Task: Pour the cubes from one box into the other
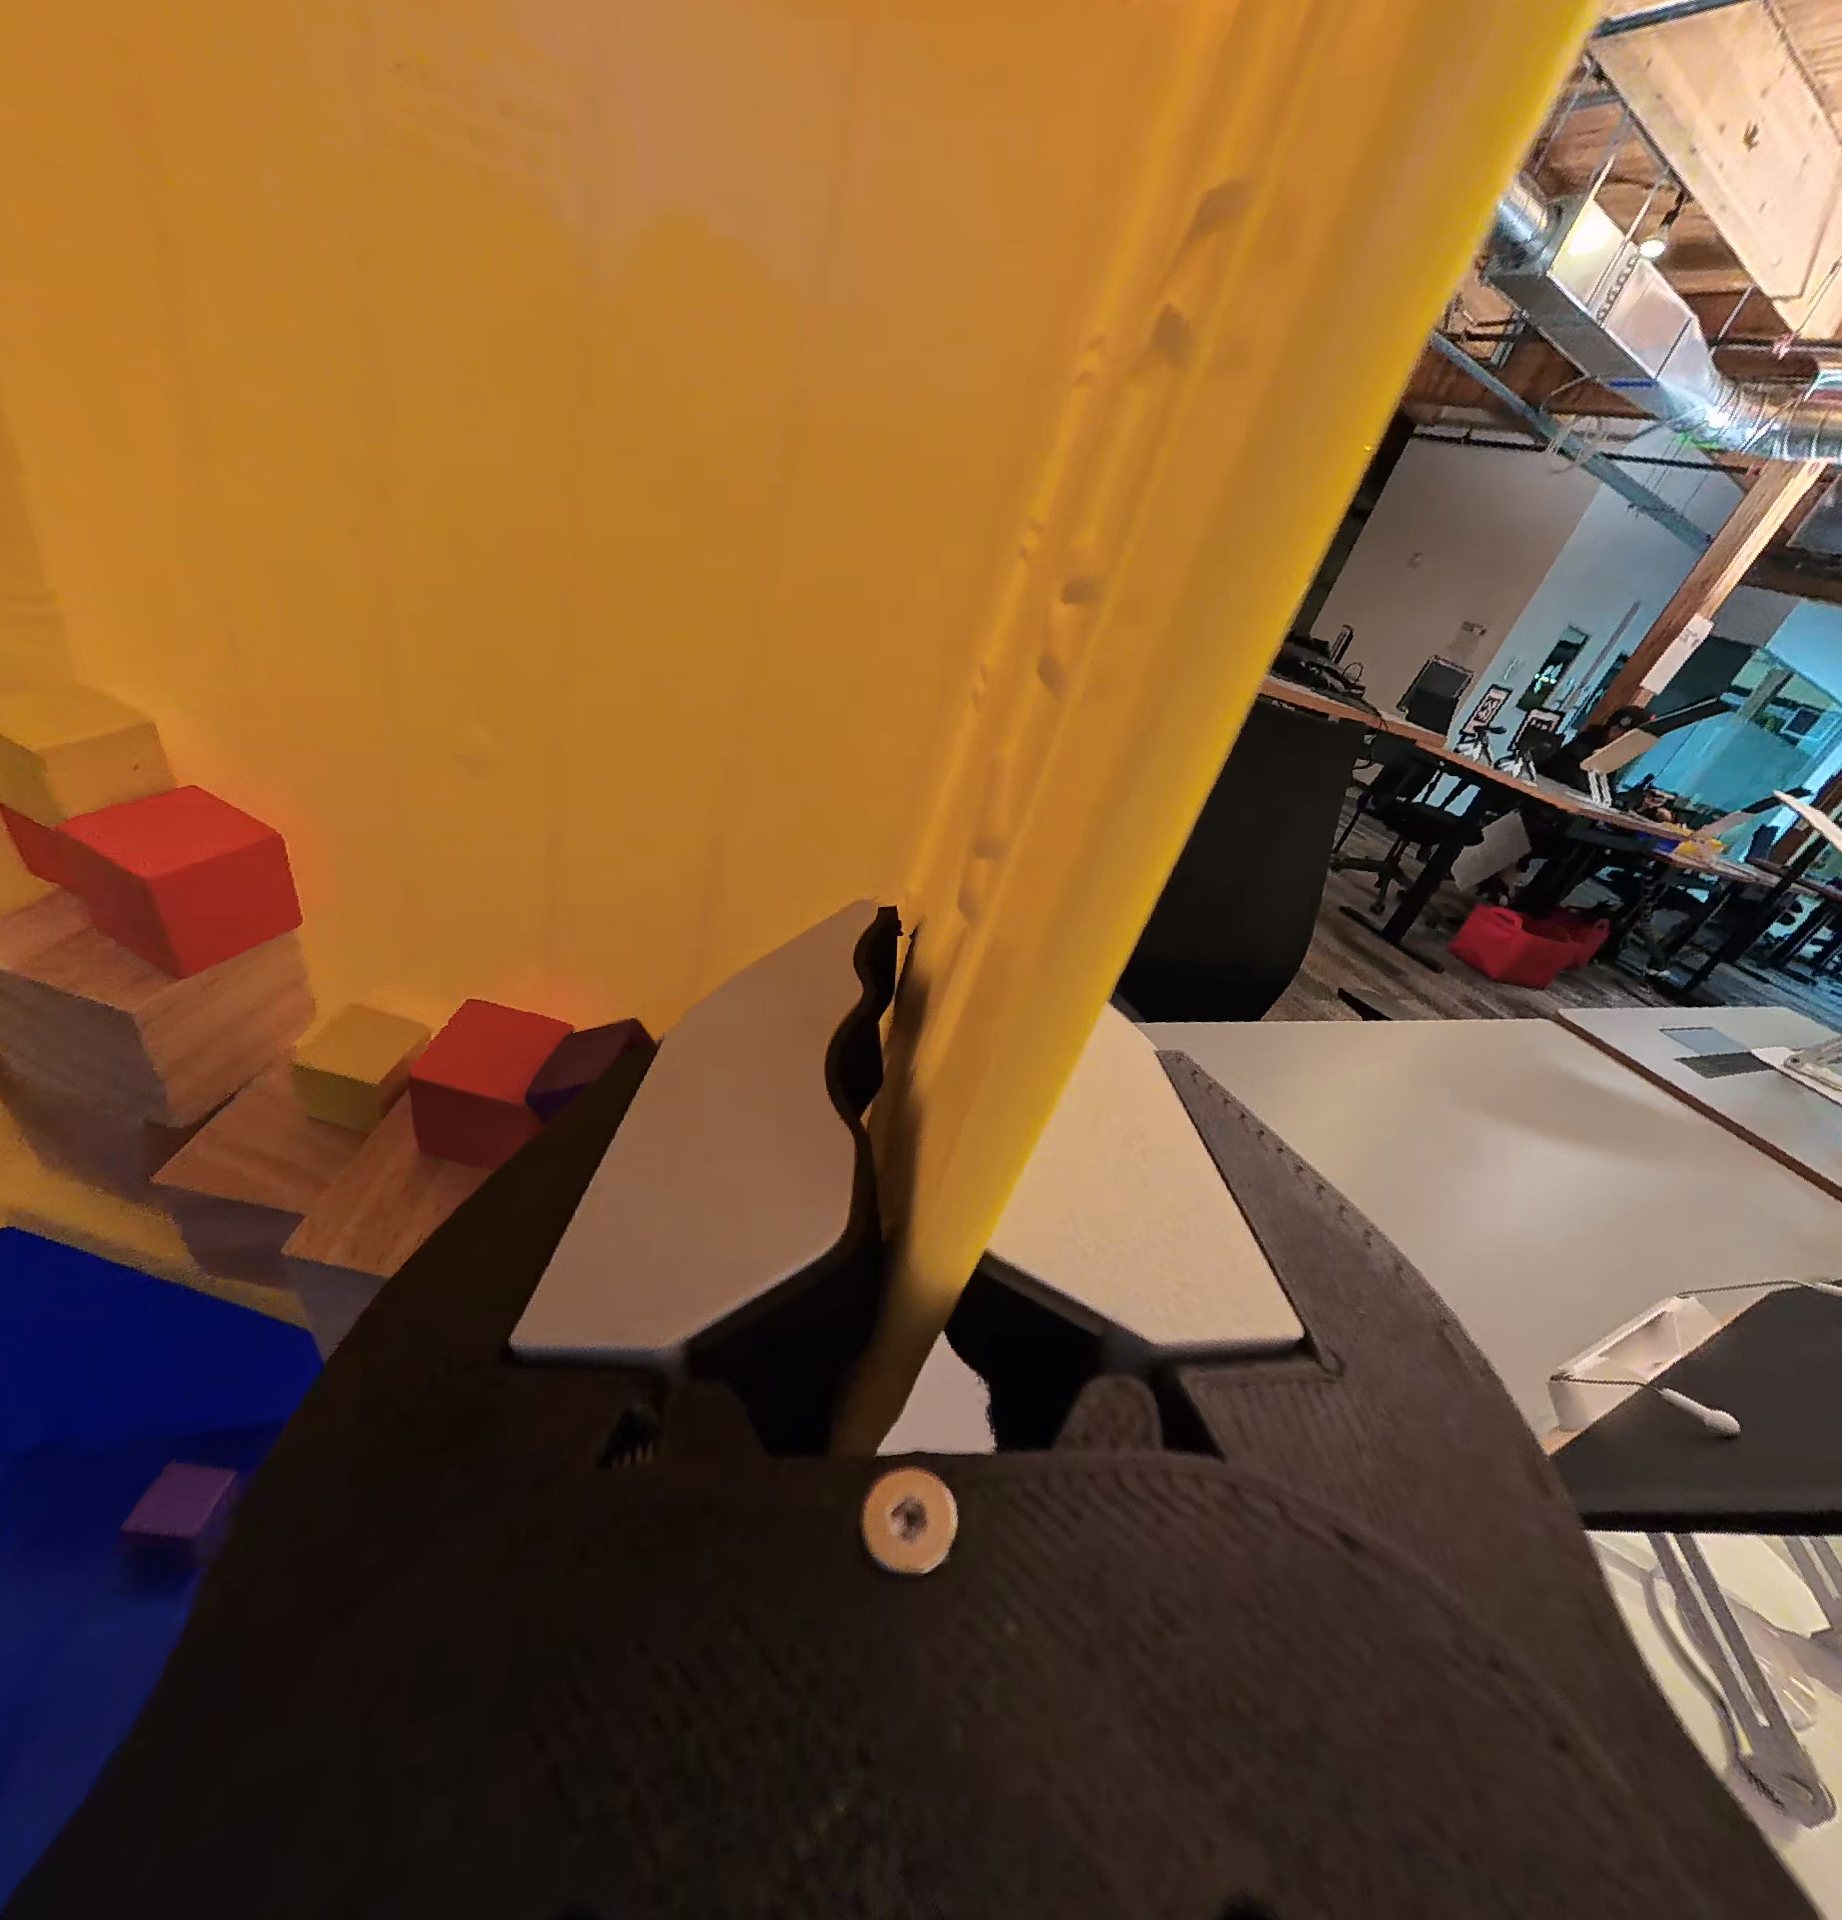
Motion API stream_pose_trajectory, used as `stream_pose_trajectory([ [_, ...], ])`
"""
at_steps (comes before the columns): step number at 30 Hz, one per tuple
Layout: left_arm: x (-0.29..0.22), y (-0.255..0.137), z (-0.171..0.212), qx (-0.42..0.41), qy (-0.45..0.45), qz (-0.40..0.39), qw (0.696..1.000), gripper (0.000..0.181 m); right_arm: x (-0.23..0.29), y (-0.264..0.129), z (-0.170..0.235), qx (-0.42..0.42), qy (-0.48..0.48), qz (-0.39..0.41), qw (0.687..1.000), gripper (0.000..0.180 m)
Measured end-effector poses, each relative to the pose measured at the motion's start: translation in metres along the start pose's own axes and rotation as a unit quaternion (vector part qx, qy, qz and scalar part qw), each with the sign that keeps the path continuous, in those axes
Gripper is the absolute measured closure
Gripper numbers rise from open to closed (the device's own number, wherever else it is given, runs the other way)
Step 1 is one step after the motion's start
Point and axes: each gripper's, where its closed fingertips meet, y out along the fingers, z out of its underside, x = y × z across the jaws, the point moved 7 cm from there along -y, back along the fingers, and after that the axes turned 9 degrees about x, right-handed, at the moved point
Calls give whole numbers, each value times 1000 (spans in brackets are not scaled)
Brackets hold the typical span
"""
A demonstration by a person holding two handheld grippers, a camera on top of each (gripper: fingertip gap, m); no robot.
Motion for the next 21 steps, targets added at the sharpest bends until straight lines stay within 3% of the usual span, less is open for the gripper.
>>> stream_pose_trajectory([
  [21, 1, -2, 2, 4, -13, 5, 1000, 176, 2, -3, -1, -1, -7, 8, 1000, 175],
])
